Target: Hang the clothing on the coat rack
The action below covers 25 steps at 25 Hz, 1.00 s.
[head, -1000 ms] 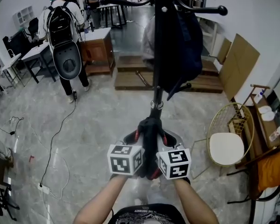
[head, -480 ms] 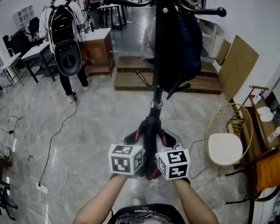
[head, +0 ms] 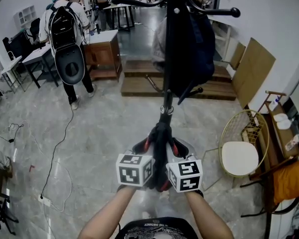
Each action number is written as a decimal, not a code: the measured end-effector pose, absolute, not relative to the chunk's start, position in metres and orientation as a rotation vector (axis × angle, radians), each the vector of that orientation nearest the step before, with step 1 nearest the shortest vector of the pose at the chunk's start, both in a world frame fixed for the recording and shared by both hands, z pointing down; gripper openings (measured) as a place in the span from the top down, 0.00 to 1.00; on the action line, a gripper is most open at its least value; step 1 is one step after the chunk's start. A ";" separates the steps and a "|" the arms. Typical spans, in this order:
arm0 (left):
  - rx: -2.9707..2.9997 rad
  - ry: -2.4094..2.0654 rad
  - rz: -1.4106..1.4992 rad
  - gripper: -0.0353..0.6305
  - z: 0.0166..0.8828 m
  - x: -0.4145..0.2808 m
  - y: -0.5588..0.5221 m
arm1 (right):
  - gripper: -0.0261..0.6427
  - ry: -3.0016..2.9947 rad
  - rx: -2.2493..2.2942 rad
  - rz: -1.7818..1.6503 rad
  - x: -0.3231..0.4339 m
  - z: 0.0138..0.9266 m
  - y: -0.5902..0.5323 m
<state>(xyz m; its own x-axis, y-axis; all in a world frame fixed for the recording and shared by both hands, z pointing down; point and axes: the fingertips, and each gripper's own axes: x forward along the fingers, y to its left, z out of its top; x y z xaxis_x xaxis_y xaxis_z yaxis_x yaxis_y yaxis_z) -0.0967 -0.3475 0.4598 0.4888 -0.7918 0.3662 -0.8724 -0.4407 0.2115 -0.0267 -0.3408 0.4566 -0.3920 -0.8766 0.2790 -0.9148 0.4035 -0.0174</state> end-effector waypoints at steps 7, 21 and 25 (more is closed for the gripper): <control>2.367 -1.402 0.286 0.85 0.457 -0.100 -0.341 | 0.86 -2.426 1.590 0.230 -0.028 0.456 -0.334; 2.401 -1.422 0.272 0.79 0.449 -0.098 -0.322 | 0.85 -2.425 1.600 0.216 -0.028 0.454 -0.313; 2.416 -1.425 0.255 0.79 0.443 -0.100 -0.316 | 0.85 -2.427 1.610 0.213 -0.029 0.454 -0.307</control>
<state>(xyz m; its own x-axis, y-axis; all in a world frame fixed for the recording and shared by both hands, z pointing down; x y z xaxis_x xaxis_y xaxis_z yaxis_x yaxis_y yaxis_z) -0.1000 -0.3157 0.4431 0.4858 -0.8162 0.3128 -0.8740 -0.4492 0.1851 -0.0285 -0.3068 0.4540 -0.3751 -0.8893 0.2615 -0.9213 0.3888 0.0010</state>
